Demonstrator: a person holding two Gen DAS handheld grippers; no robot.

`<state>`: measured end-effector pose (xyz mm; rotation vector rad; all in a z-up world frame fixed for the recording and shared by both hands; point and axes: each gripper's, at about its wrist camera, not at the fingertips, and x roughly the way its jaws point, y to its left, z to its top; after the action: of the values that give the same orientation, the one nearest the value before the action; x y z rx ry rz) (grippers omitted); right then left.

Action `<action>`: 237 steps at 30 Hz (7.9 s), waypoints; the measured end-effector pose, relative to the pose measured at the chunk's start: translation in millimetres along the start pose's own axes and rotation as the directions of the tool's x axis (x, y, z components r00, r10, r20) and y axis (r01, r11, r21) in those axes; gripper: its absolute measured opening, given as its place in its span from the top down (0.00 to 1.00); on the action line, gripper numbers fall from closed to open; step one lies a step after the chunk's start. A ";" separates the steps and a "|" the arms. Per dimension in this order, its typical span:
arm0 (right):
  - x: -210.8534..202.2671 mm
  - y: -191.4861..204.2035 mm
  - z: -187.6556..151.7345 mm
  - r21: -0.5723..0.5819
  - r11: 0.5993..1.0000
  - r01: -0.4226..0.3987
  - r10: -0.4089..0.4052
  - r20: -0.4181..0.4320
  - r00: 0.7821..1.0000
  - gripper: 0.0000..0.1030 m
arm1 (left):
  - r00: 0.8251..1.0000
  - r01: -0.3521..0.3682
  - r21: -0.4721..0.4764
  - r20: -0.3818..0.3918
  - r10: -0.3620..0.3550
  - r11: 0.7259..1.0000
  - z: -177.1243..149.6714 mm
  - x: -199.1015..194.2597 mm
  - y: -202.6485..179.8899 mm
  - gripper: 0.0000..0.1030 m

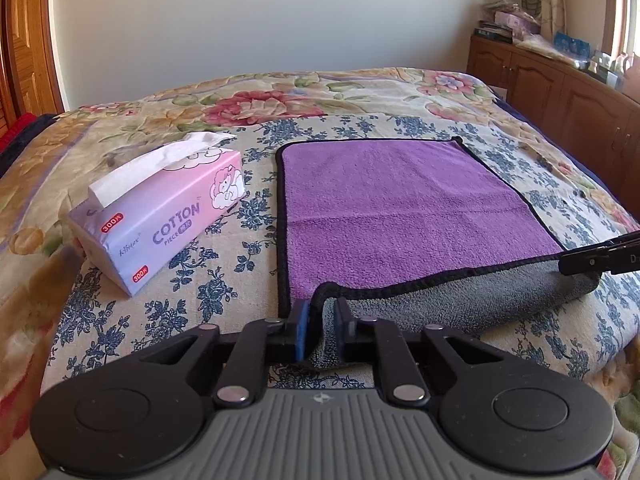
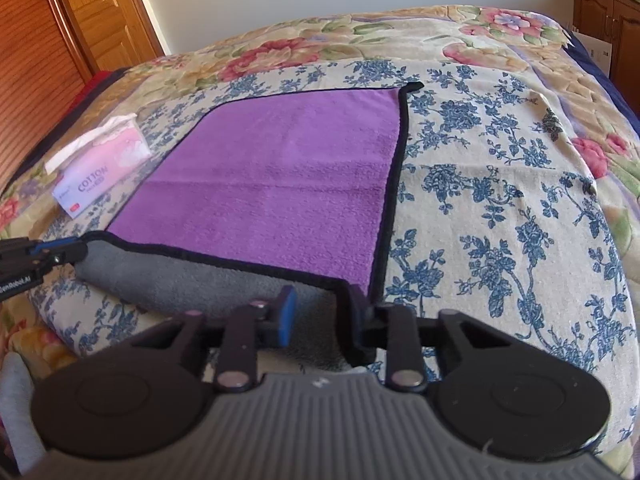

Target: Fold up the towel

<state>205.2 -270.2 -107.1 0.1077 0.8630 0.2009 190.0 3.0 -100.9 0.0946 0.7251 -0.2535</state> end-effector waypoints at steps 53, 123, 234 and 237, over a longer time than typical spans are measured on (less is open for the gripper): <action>-24.8 -1.1 15.6 -0.044 0.999 -0.008 0.014 0.155 0.988 0.96 | 0.989 0.057 -0.018 0.136 -0.054 0.998 13.3 -27.5 -2.6 0.95; -31.2 15.2 83.4 -0.218 0.972 0.090 0.008 0.410 0.912 0.97 | 0.956 0.041 0.017 0.291 -0.044 0.999 98.0 -20.3 -2.2 0.96; 92.2 -53.1 141.0 -0.208 0.967 0.150 -0.091 0.269 0.959 0.49 | 0.972 -0.100 -0.040 0.210 0.106 0.994 149.6 133.1 9.0 0.29; 79.8 -48.4 139.1 -0.204 0.969 0.141 -0.081 0.278 0.957 0.49 | 0.967 -0.098 -0.032 0.233 0.103 0.995 152.0 120.6 4.6 0.23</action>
<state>368.2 -301.8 -85.0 -0.1219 0.5702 0.1710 375.8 -42.5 -67.9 0.0807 0.4861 -0.1568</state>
